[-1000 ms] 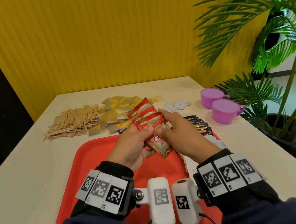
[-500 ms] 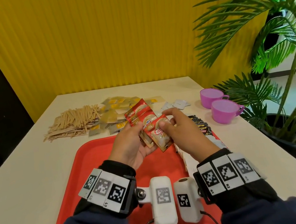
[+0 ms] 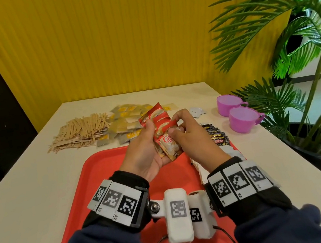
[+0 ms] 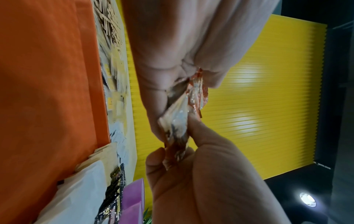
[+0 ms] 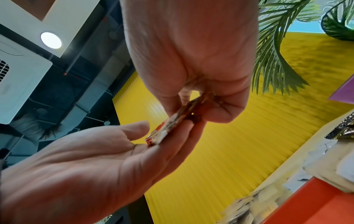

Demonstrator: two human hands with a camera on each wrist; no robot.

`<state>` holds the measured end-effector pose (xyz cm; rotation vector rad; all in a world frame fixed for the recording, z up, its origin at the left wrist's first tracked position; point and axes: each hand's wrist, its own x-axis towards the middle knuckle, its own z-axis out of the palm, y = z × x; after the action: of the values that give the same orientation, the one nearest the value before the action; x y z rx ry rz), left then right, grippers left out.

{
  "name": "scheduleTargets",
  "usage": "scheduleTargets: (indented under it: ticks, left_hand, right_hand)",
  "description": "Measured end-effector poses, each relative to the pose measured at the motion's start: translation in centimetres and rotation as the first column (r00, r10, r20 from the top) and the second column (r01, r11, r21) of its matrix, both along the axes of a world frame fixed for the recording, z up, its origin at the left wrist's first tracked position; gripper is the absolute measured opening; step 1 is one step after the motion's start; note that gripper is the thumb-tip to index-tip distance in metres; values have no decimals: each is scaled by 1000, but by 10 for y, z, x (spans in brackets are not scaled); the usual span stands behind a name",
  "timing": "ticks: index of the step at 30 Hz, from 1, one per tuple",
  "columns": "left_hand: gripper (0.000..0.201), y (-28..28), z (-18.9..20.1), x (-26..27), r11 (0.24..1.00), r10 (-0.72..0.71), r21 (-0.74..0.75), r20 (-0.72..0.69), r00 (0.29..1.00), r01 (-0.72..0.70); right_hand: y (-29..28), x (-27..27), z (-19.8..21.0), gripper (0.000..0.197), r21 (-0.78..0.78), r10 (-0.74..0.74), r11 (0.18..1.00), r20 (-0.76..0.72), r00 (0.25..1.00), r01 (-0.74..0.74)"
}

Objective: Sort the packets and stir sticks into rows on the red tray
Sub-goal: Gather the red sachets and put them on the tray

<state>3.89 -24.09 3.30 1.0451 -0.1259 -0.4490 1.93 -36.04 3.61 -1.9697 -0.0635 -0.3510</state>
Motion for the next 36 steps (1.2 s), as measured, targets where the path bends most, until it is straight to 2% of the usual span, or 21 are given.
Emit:
scheduleTargets:
  ticks: [2, 8, 12, 16, 23, 31, 36]
  left_hand:
    - [36, -2, 1, -1, 999, -10, 33, 44, 999, 8]
    - [38, -8, -1, -2, 998, 55, 22, 69, 996, -57]
    - [36, -9, -2, -1, 998, 58, 18, 60, 996, -59]
    - [37, -9, -2, -1, 998, 59, 22, 39, 998, -60]
    - [32, -9, -2, -2, 999, 44, 22, 19, 999, -44]
    - [29, -6, 1, -2, 999, 43, -15, 0, 999, -43]
    - [43, -6, 2, -1, 999, 47, -22, -56, 997, -49]
  right_hand:
    - [1, 2, -1, 11, -7, -3, 1000, 6, 1000, 3]
    - [4, 10, -10, 18, -19, -80, 997, -28, 996, 79]
    - [7, 9, -12, 34, -59, -64, 996, -53, 997, 60]
    - [8, 7, -8, 33, -57, 17, 998, -21, 1000, -18]
    - [6, 11, -12, 26, -92, -40, 995, -18, 999, 38]
    - [-3, 15, -15, 39, -158, -50, 986, 16, 999, 52]
    - [-6, 20, -19, 45, -191, -80, 978, 1, 997, 79]
